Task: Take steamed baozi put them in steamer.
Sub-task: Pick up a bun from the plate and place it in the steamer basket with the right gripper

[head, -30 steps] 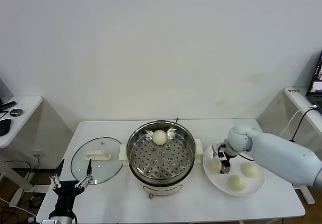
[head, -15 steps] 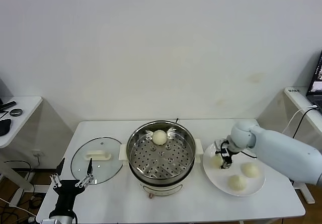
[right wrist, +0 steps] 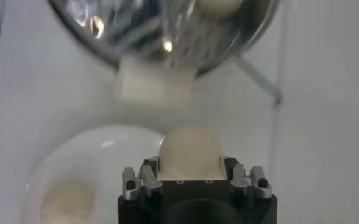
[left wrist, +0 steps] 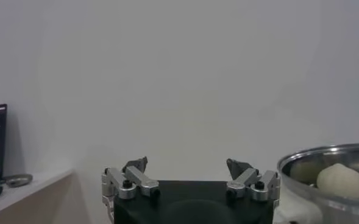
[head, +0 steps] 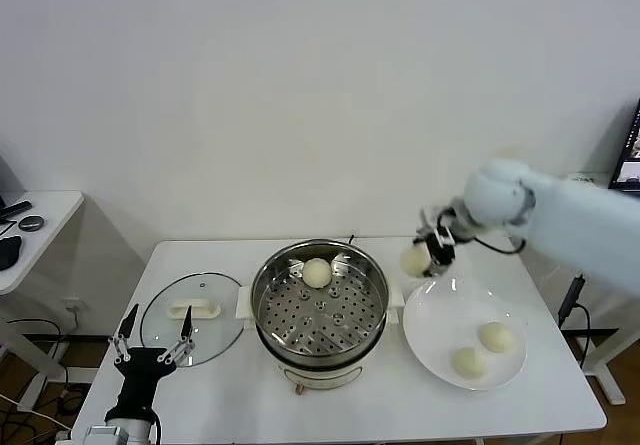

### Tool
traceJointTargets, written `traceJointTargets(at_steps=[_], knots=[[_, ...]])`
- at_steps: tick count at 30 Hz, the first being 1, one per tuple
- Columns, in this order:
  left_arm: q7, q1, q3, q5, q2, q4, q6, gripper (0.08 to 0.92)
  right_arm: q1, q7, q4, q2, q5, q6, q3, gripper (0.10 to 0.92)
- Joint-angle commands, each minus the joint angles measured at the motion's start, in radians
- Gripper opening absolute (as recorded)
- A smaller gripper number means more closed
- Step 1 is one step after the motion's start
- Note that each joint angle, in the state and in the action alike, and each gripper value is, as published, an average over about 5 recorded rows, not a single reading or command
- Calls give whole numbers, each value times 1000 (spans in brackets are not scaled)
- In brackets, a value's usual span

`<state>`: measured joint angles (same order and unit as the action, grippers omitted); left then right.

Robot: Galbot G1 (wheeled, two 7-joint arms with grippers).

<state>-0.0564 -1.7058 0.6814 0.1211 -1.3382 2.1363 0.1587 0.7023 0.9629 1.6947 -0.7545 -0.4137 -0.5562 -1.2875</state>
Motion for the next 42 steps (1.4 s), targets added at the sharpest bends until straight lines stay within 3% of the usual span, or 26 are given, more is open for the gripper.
traceJointTargets(at_steps=[1, 10, 22, 34, 42], knots=[[-1, 4, -3, 0, 2, 2, 1, 823, 197, -128, 116, -235, -346, -172, -153, 619], [-1, 12, 0, -17, -9, 9, -2, 823, -2, -206, -70, -486, -306, -174, -135, 619], [-2, 14, 22, -32, -25, 5, 2, 823, -170, -228, -302, -655, -228, -173, -95, 628], [-2, 13, 37, -30, -23, -11, 14, 823, -249, -250, -380, -684, -192, -172, -70, 639], [-3, 16, 35, -29, -24, -19, 18, 823, -117, -106, -256, -549, -159, -171, -57, 800]])
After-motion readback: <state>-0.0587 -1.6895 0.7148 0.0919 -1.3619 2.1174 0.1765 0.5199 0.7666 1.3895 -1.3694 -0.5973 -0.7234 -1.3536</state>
